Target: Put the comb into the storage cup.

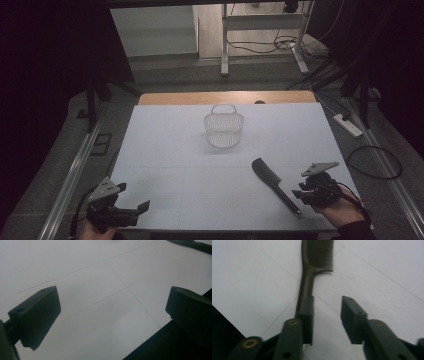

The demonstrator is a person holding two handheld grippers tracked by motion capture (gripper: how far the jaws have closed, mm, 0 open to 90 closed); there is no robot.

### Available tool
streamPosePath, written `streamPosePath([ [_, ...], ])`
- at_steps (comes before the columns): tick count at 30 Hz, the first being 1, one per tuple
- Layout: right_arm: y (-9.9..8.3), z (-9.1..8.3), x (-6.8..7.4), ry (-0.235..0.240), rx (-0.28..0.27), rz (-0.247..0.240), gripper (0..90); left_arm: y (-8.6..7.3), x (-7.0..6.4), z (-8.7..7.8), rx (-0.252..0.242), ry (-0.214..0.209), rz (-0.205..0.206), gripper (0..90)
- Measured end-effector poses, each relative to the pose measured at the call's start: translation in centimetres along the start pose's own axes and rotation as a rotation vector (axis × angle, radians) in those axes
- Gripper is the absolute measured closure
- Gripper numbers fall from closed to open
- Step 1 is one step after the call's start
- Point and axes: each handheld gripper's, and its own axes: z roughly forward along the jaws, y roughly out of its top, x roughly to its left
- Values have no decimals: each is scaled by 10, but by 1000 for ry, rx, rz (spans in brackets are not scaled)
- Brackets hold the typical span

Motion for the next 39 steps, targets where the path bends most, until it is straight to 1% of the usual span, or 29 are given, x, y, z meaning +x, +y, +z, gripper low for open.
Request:
streamPosePath([
  [3, 0, -3, -1, -3, -21, 15, 481, 0, 0, 0, 0, 0, -1, 6],
  [5, 1, -5, -1, -11, -32, 23, 392, 0, 0, 0, 0, -1, -2, 6],
  [7, 2, -6, -1, -4, -32, 35, 329, 0, 0, 0, 1, -1, -3, 6],
  [9, 4, -6, -1, 1, -21, 51, 214, 0, 0, 0, 0, -1, -4, 6],
  [12, 7, -6, 1, -5, -33, 39, 132, 0, 0, 0, 0, 0, -4, 6],
  [14, 9, -5, 3, 0, -33, 27, 78, 0, 0, 0, 1, -1, -3, 6],
  [17, 11, -4, 6, -11, -36, 26, 9, 0, 0, 0, 1, -1, -3, 6],
  [21, 14, -2, 8, -29, -36, -4, 0, 0, 0, 0, 1, -1, -2, 6],
  [27, 23, 1, 11, -2, -22, -13, 0, 0, 0, 0, 1, -1, -2, 6],
  [32, 31, 4, 16, 25, -36, -13, 0, 0, 0, 0, 1, -2, -1, 6],
  [34, 33, 6, 17, 28, -45, -16, 0, 0, 0, 0, 1, -2, -2, 6],
  [39, 37, 12, 21, 33, -30, -22, 0, 0, 0, 0, 1, -2, -2, 6],
])
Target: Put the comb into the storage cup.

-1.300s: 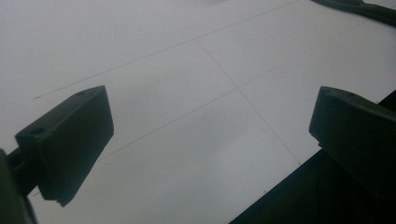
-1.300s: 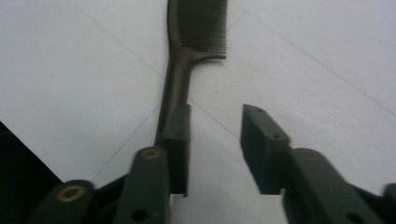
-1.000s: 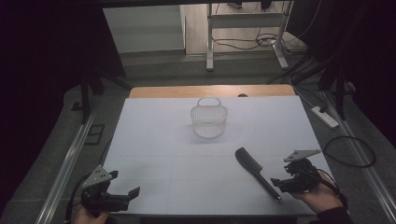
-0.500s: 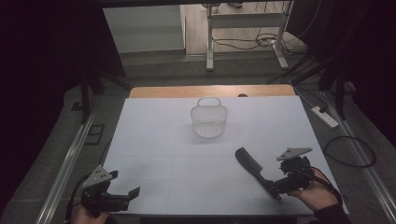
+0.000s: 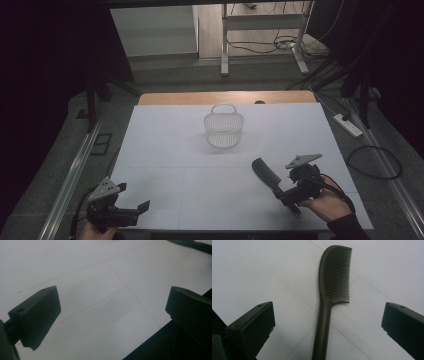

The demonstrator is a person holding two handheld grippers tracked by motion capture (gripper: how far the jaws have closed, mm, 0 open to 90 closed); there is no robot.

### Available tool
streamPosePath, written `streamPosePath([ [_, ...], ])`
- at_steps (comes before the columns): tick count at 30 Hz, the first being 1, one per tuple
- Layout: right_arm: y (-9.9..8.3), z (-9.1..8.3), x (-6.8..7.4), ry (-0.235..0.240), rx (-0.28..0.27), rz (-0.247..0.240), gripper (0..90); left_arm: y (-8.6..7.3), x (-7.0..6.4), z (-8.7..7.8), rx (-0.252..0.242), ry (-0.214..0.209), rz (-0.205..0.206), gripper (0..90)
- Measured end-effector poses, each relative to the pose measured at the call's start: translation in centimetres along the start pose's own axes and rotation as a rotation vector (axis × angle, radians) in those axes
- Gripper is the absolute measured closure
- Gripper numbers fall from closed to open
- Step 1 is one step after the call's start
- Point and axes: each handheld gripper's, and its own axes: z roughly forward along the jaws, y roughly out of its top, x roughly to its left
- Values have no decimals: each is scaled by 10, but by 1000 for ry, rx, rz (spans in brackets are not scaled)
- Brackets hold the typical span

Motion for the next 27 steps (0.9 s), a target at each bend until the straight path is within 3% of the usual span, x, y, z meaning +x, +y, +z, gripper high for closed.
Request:
streamPosePath([
  [11, 7, 14, 1, -5, 57, 10, 0, 0, 0, 0, -1, -2, -2, 6],
  [17, 2, 22, -2, -4, 78, 33, 0, 0, 1, 0, -2, -3, -1, 6],
  [27, -8, 44, -6, -30, 169, 25, 0, 0, 0, -1, -5, -2, 3, 6],
])
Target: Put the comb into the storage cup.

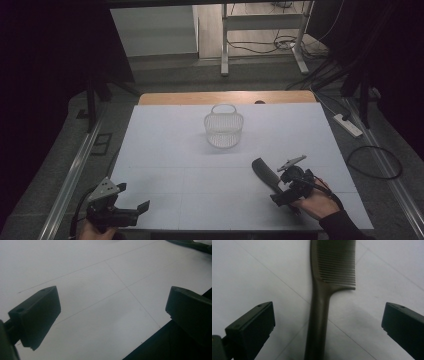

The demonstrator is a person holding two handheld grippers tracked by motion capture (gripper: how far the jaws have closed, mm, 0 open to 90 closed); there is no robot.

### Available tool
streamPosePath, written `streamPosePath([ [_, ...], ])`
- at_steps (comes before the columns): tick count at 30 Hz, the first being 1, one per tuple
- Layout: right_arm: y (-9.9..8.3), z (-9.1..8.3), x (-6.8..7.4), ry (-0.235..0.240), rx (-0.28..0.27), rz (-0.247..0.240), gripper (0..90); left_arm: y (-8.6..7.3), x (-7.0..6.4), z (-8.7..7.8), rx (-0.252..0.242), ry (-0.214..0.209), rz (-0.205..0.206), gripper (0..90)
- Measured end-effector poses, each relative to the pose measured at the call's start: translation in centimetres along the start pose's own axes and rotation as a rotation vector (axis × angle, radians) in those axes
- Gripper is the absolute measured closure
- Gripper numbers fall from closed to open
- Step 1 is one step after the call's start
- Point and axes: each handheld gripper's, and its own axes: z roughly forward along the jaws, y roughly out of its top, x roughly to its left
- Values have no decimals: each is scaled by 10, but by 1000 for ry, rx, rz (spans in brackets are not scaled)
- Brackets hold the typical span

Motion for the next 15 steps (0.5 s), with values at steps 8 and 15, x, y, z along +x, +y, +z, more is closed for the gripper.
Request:
streamPosePath([
  [8, -5, 13, -1, -23, 69, -15, 0, 0, 0, 0, -1, 0, 2, 6],
  [15, -7, 17, -3, -9, 86, 10, 0, 0, -1, 0, 3, 2, 7, 6],
])
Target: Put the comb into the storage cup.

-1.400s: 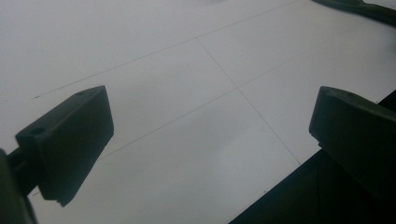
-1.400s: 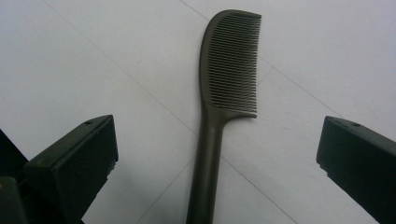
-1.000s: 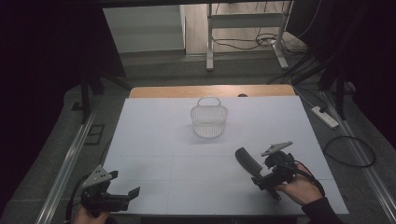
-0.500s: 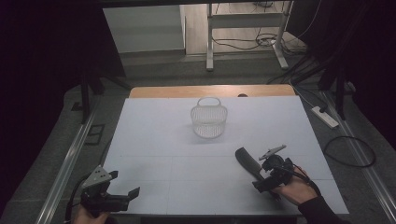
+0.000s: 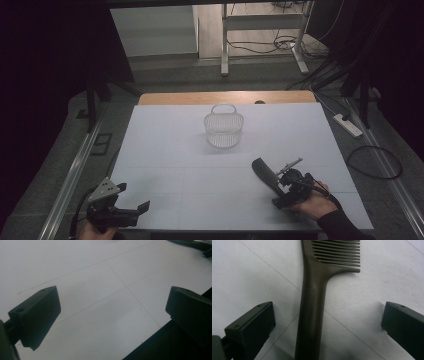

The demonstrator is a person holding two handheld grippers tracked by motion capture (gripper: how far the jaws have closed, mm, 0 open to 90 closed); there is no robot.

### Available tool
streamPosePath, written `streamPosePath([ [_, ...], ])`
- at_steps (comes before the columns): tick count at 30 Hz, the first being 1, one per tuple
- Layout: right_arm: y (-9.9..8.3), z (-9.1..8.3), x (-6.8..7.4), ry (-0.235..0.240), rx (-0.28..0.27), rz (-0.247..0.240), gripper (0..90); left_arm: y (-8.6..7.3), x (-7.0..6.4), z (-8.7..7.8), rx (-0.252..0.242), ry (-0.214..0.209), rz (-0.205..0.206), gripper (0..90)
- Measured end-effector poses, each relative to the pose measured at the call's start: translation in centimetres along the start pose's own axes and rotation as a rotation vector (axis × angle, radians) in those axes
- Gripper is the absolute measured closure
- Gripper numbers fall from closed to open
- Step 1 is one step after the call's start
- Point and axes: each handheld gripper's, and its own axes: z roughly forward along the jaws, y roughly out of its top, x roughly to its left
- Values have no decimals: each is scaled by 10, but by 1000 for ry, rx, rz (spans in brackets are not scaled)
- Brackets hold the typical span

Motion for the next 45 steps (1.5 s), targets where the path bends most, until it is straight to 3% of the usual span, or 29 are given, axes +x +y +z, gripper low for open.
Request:
streamPosePath([
  [4, 0, 0, 0, 0, 7, 7, 2, 0, 0, 0, -1, 0, 0, 6],
  [6, 1, -2, 1, 0, 9, 10, 48, 0, 0, 0, -1, 0, 0, 6],
  [12, 1, -11, 5, 33, -16, -50, 371, 0, 0, 0, 0, 1, 2, 6],
  [14, 2, -13, 4, 33, -13, -43, 514, 0, 0, 0, 1, 1, 3, 6],
  [18, 2, -16, 2, 49, -6, -47, 708, 0, 0, 0, 1, 1, 3, 7],
  [38, -1, -17, 0, 54, -29, -38, 726, 0, -1, -1, -9, 7, 10, 5],
  [45, -3, -24, -1, 54, -79, -34, 726, 0, 1, -1, -9, -1, -5, 3],
])
